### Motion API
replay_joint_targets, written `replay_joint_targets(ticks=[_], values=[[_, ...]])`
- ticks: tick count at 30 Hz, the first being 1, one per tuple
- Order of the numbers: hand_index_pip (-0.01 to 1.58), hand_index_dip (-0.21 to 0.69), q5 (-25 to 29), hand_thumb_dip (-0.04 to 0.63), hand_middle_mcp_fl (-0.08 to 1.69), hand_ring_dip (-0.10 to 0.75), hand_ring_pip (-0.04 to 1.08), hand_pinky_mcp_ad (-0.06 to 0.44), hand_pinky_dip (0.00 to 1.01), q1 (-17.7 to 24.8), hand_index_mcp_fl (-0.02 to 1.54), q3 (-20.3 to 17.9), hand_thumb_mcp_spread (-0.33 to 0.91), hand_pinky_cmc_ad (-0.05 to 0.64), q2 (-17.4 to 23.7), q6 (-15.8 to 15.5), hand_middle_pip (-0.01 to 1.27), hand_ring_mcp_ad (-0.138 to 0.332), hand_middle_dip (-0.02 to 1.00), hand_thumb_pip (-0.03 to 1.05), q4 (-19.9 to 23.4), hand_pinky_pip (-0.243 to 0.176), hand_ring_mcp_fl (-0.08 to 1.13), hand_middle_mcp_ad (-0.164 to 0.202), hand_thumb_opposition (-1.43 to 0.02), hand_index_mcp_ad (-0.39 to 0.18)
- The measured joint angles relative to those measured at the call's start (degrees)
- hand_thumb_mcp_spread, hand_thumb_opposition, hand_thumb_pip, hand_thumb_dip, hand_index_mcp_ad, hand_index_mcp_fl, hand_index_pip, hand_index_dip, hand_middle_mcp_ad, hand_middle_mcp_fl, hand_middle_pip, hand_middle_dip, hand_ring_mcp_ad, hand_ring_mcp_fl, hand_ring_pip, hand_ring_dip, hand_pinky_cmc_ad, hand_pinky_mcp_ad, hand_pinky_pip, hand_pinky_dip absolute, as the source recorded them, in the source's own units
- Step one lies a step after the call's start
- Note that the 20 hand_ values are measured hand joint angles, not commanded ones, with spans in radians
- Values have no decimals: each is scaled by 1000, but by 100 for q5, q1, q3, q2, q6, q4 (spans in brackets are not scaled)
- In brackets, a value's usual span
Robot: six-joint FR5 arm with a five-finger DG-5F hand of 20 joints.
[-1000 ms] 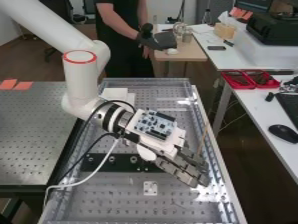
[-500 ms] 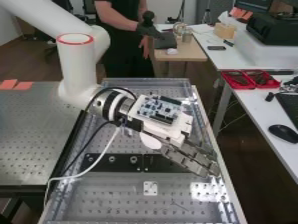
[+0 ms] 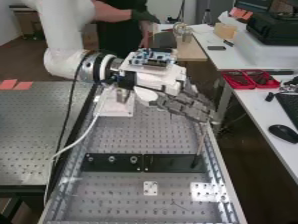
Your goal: Grab the drill bit and place it in the clear container
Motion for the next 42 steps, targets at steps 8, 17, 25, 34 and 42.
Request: replay_joint_targets(ticks=[8, 17, 25, 34, 42], values=[[536, 379, -324, 300, 410, 87, 101, 80, 138, 452, 1176, -343, 613, 269, 460, 8, 106, 120, 253, 415, -10, -37, 162, -68, -1051, -96], [490, 410, -756, 300, 410, 87, 101, 86, 138, 849, 1190, -445, 613, 269, 583, 51, 110, 120, 269, 415, 52, -37, 162, -68, -1051, -96], [469, 429, -973, 300, 414, 94, 101, 87, 138, 1066, 1208, -310, 613, 269, 374, 105, 110, 122, 269, 415, 33, -37, 162, -68, -1051, -96], [468, 435, -968, 300, 410, 94, 103, 91, 138, 1189, 1211, -56, 613, 269, -11, 97, 110, 126, 269, 415, -90, -37, 164, -68, -1051, -96], [468, 435, -1051, 300, 414, 110, 105, 87, 138, 1260, 1211, 135, 613, 272, -369, 46, 110, 131, 271, 415, -250, -37, 162, -68, -1051, -96]])
